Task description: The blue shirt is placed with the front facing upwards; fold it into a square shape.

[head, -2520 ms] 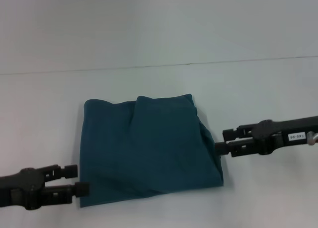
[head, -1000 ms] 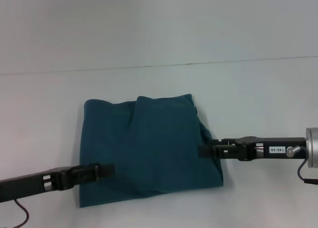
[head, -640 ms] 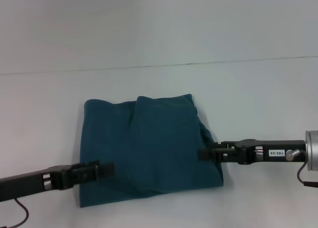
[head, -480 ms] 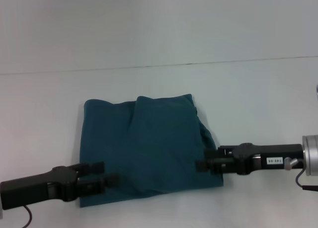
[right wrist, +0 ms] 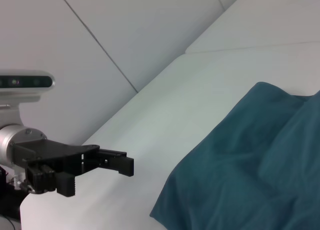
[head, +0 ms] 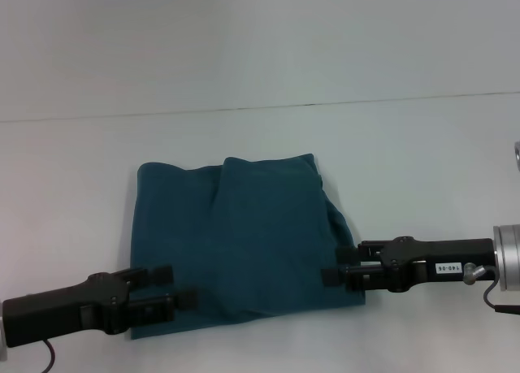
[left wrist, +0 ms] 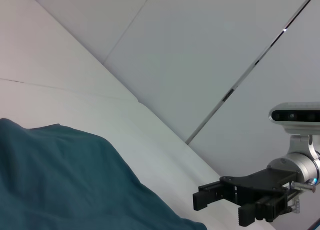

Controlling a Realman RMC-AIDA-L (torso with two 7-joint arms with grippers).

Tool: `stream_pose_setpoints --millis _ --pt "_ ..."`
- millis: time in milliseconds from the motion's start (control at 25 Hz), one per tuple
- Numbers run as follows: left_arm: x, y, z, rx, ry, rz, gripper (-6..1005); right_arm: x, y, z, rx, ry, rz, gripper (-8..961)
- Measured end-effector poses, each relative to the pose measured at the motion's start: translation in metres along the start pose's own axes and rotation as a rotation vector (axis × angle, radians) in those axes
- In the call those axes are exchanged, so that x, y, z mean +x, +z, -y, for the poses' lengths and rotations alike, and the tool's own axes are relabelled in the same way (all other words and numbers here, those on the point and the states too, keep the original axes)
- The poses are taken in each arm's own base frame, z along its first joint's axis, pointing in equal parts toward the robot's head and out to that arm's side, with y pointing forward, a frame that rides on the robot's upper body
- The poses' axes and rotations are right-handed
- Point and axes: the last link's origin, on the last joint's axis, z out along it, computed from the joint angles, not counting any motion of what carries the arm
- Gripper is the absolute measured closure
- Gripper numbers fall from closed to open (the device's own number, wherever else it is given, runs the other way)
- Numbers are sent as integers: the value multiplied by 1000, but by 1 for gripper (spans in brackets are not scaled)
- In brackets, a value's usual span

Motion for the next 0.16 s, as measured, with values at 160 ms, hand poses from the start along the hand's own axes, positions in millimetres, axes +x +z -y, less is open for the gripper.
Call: stream_pose_setpoints --millis 160 --pt "-1 0 0 0 -3 -1 66 0 0 0 1 7 3 159"
